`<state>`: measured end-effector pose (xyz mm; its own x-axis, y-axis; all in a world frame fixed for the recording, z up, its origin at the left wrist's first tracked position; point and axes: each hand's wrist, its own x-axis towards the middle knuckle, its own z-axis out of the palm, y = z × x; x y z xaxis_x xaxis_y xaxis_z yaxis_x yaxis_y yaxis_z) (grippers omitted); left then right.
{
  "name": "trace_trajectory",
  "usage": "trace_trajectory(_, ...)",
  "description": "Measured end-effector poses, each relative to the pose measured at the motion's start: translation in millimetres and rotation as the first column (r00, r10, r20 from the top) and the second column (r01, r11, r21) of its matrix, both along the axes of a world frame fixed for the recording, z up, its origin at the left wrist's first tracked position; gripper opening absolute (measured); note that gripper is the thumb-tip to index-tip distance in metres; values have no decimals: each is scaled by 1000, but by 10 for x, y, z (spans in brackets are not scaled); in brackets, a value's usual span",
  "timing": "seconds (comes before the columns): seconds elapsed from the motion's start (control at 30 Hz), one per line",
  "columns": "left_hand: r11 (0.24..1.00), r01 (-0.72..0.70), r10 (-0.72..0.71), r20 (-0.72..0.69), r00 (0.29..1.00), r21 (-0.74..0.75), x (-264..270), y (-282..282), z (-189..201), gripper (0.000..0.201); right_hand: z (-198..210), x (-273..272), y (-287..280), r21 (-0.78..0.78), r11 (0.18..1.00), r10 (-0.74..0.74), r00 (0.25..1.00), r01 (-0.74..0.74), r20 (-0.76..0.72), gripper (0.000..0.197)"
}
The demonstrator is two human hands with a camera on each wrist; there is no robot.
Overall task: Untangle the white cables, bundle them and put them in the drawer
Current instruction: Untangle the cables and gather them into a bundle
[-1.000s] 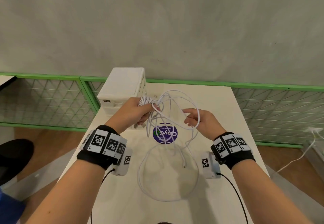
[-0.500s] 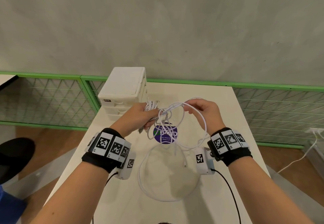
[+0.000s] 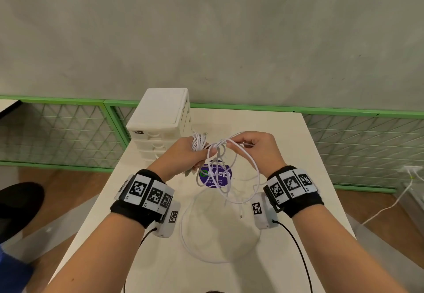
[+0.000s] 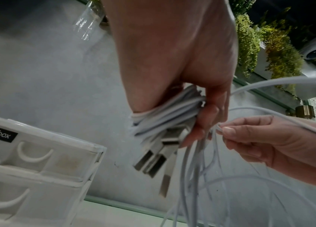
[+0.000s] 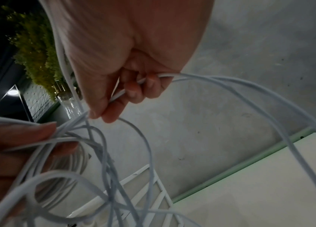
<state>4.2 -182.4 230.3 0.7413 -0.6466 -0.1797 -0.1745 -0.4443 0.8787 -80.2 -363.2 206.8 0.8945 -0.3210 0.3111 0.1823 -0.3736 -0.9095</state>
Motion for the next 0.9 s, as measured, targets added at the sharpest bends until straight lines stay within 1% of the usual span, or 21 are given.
trace_trajectory(0.07, 999, -34, 34, 5, 999, 2, -1, 7, -26, 37, -6, 16, 25, -89, 994, 65, 998, -66, -17, 11)
trace_trajectory(0.13, 998, -63, 63, -14, 998, -5, 0, 19, -34, 37, -15, 40, 18, -253, 961, 110, 994, -112, -22, 14)
trace_trajectory(0.17, 997, -73, 72, -29, 997, -13, 2, 25, -32, 38, -19, 54, -7, -316, 943, 104, 994, -104, -16, 15)
trace_trajectory(0.2, 997, -76, 75, -41, 996, -23, 4, 30, -27, 39, -31, 70, -49, -370, 927, 71, 997, -66, 2, 16)
trace_trajectory(0.3, 997, -61, 58, -58, 997, -51, 6, 40, 8, 39, -67, 127, -180, -510, 853, -70, 993, 110, 98, 15)
trace_trajectory(0.33, 997, -49, 46, -61, 997, -54, 5, 37, 16, 38, -62, 141, -180, -534, 836, -80, 990, 128, 112, 14)
trace_trajectory(0.4, 998, -17, 13, -80, 997, -57, -22, 16, 31, 32, -22, 155, -128, -537, 837, -51, 992, 107, 118, 11)
trace_trajectory(0.5, 995, 41, -52, -118, 992, -88, -79, -22, 26, 27, 2, 150, -93, -521, 853, -7, 998, 41, 68, 19)
trace_trajectory(0.57, 992, 73, -85, -115, 990, -101, -98, -30, 18, 27, -10, 137, -101, -462, 887, 23, 999, 0, 44, 19)
trace_trajectory(0.67, 984, 89, -111, -144, 983, -153, -96, -33, 9, 28, 5, 117, -92, -354, 935, 34, 997, -9, 64, 14)
trace_trajectory(0.73, 979, 73, -105, -165, 981, -188, -92, -52, 11, 28, 32, 114, -78, -307, 952, 33, 997, -8, 76, 11)
trace_trajectory(0.8, 977, 35, -73, -175, 982, -211, -75, -88, 15, 28, 64, 107, -69, -257, 966, 11, 996, 11, 85, 15)
trace_trajectory(0.83, 977, 10, -47, -169, 984, -214, -65, -108, 20, 28, 81, 100, -59, -247, 968, -12, 995, 37, 102, 15)
trace_trajectory(0.9, 980, -36, 10, -133, 991, -198, -33, -133, 18, 30, 109, 89, -24, -236, 968, -54, 987, 89, 150, 10)
